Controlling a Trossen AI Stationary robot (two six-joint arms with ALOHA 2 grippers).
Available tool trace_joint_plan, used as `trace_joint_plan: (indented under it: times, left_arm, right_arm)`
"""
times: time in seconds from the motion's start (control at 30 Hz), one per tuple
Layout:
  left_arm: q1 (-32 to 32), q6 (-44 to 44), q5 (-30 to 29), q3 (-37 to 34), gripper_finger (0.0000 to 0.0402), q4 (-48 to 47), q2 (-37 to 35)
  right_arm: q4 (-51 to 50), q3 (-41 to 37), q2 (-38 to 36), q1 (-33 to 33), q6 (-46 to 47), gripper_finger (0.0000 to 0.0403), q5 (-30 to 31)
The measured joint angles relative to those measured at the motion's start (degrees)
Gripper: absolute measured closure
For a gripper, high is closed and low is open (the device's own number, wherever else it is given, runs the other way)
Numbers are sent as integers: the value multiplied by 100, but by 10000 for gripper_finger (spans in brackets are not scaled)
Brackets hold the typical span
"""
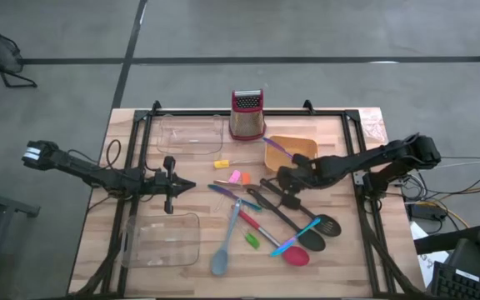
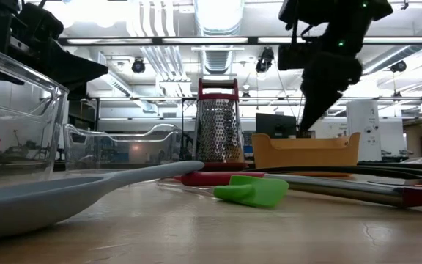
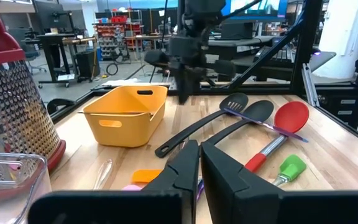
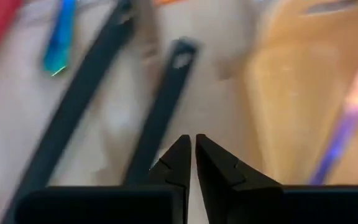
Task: Pick & Place Kitchen Items
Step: Put the bottom blue knife into the yellow bin
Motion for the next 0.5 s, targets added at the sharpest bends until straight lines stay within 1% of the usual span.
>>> trace_joint_plan:
  times: [0.07, 0.1, 0.17, 0.23, 0.37, 0.5]
  left_arm:
    - [0, 0, -1, 0, 378, -1, 2]
    - [0, 1, 1, 0, 378, 1, 0]
    - [0, 1, 0, 0, 378, -1, 2]
    - [0, 1, 1, 0, 378, 0, 2]
    - [-1, 1, 1, 0, 378, -3, 5]
    - [-1, 1, 1, 0, 378, -5, 9]
  right_arm:
    - [7, -7, 3, 88, -269, 375, -484]
    - [6, -9, 31, 150, -353, 376, -600]
    - [14, -17, 90, 276, -265, 381, -632]
    - [66, -20, 170, 364, 92, 388, -734]
    - [73, -15, 181, 707, 11, 393, -1497]
    - [4, 14, 164, 1230, 69, 379, -1611]
